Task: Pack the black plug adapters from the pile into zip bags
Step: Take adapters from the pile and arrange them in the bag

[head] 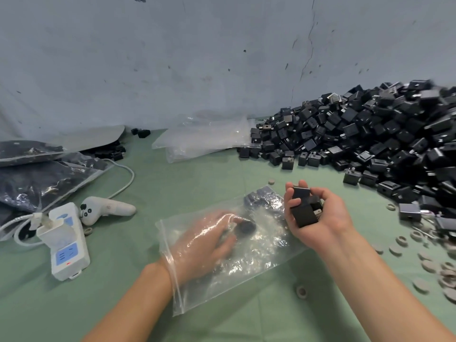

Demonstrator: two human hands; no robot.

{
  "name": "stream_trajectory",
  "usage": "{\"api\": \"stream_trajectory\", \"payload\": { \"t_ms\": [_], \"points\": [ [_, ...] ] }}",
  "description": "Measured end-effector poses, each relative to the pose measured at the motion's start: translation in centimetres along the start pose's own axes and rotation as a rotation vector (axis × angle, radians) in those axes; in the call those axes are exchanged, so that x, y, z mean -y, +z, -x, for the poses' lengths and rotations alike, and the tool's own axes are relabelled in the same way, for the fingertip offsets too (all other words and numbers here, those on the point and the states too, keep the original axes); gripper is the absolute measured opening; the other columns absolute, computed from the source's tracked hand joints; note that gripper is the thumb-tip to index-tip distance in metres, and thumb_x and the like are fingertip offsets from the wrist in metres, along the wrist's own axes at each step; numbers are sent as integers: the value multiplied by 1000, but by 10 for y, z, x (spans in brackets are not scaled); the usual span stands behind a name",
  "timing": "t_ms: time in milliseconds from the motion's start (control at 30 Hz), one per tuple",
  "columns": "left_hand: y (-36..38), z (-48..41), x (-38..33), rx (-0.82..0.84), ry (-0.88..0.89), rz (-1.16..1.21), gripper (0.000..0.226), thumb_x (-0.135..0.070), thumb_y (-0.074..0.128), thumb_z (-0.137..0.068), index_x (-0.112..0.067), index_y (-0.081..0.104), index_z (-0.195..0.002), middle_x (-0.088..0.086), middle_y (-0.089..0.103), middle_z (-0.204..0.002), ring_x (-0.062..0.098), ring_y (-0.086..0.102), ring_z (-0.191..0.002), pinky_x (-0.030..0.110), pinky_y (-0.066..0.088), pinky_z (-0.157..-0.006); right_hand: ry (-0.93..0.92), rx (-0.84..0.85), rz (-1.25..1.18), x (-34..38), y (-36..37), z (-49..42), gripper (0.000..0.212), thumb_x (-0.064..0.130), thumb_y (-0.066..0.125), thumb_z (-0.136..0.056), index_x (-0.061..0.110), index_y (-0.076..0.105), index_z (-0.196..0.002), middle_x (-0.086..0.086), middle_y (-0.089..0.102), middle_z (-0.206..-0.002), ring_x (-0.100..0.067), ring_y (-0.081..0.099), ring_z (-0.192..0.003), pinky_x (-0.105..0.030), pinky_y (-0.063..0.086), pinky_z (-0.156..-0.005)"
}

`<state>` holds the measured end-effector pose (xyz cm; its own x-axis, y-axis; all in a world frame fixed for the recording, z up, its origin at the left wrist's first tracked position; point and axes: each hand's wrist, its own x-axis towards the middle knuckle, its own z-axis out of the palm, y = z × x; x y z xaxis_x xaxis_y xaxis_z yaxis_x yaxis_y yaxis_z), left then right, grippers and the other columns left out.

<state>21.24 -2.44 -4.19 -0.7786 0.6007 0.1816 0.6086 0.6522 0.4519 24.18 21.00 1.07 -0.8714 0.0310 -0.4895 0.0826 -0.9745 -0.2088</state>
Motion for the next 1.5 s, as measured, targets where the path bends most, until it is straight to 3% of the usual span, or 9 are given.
{"api": "stream_trajectory", "payload": {
  "t_ms": [200,500,700,833,967,1133,1300,1400,1500],
  "points": [
    [3,-9,-7,-70,42,-27,19,-32,52,-100,-34,66,-113,-23,60,-110,-9,54,-103,7,39,-89,-8,3,-4,3,1,0,19,15,51,-89,14,68,-97,-13,73,-93,-21,65,-61,-20,50,-46],
    [15,-48,-24,183,91,-104,37,-13,40,-104,-14,54,-139,-3,47,-145,-5,38,-117,1,22,-106,-8,10,-8,4,-1,-3,17,15,49,-90,14,66,-95,-13,71,-91,-21,63,-60,-20,50,-46],
    [23,-51,-15,203,101,-234,37,-30,38,-105,-26,53,-139,-14,35,-156,5,31,-141,34,30,-119,-4,12,7,3,-1,-4,18,15,48,-90,14,66,-95,-14,72,-92,-21,64,-58,-20,50,-46],
    [29,-49,-8,227,90,-313,37,-34,34,-105,-25,56,-133,-9,47,-149,8,46,-128,38,39,-112,-8,8,0,3,-2,-3,18,15,48,-91,14,65,-94,-14,71,-91,-21,63,-57,-20,50,-46],
    [33,-45,-4,133,104,-281,37,-43,36,-104,-29,57,-132,-12,24,-160,-9,45,-74,21,51,-83,-12,-3,-2,2,-3,-3,18,15,48,-90,15,66,-95,-13,71,-92,-21,63,-58,-20,50,-46],
    [34,-45,-3,92,182,-288,34,-28,44,-102,-31,58,-132,-19,42,-150,-8,41,-99,28,36,-109,-22,-11,18,1,-2,-4,18,14,48,-90,14,65,-95,-13,71,-97,-21,63,-60,-20,50,-45],
    [34,-45,-5,93,131,-271,39,-29,38,-103,-34,45,-141,-17,54,-101,-15,45,-63,2,37,-49,-28,-13,11,2,-2,-4,18,13,48,-90,13,65,-96,-14,70,-96,-21,62,-60,-21,50,-45],
    [35,-48,-9,92,138,-274,46,-31,37,-105,-34,33,-151,-19,44,-89,-16,42,-55,1,37,-47,-26,-14,10,2,-1,-4,17,13,48,-90,13,65,-96,-14,70,-95,-21,62,-61,-20,50,-45],
    [40,-50,-9,89,139,-313,49,-37,31,-107,-39,18,-155,-5,58,-110,-8,36,-61,6,25,-47,-28,-16,15,2,-2,-4,18,14,48,-91,13,65,-95,-14,70,-94,-21,62,-61,-21,50,-45]
  ]
}}
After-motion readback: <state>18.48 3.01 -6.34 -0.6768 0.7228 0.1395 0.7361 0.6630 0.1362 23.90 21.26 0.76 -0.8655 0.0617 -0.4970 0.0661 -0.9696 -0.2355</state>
